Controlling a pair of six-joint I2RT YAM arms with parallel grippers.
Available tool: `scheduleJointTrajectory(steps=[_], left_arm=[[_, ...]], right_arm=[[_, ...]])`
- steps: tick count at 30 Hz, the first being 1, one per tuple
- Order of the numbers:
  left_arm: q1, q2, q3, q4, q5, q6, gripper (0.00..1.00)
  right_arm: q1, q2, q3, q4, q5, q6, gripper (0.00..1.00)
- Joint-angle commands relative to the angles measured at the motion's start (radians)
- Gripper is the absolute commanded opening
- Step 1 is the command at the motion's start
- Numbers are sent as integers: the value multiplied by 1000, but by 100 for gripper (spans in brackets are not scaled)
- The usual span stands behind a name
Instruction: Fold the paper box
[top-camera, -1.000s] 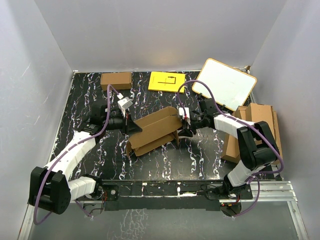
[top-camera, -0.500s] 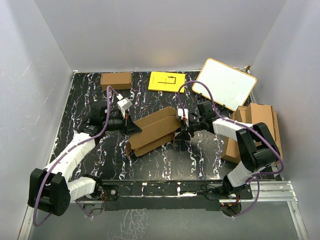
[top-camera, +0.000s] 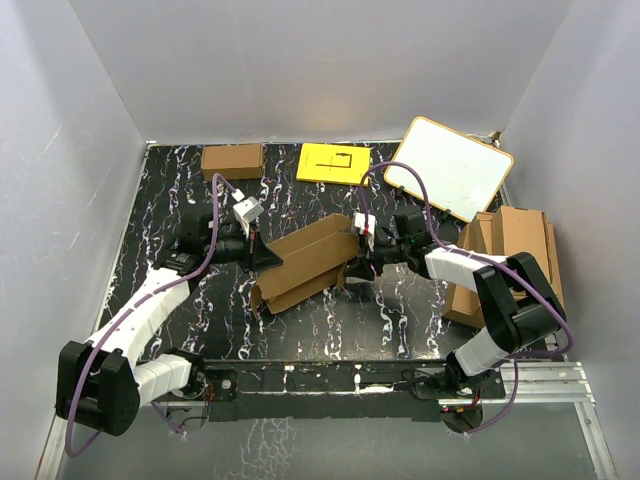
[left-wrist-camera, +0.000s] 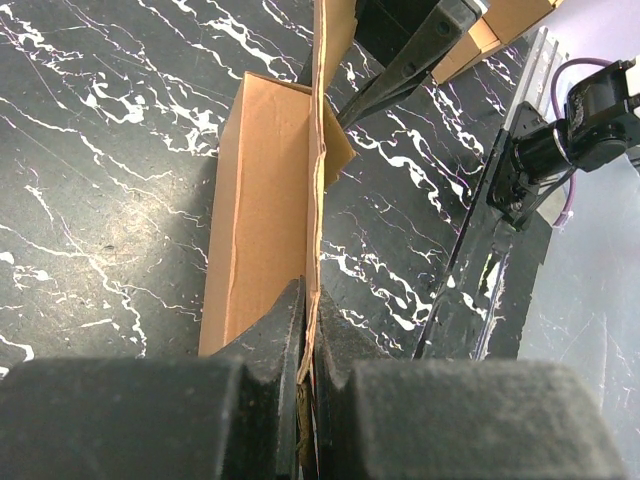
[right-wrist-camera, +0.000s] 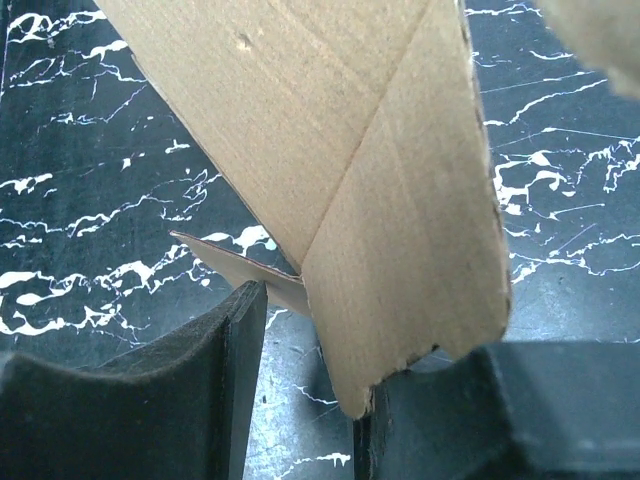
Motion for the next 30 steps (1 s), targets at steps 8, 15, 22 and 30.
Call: scheduleJointTrajectory(steps=[8,15,22,30], left_arm=[[-6,-36,-6,-17,-12,22,0],[-5,-36,-8,-13,-14,19,0],[-5,-35,-8,-13,-12,19,0],[-5,-29,-10,-4,-5,11,0]], right_arm=[[18,2,-87,315,25,197,38],[19,25,-168,558,50,320,37],[19,53,-230,758,119,416,37],[27,67,-290,939,127,460,37]])
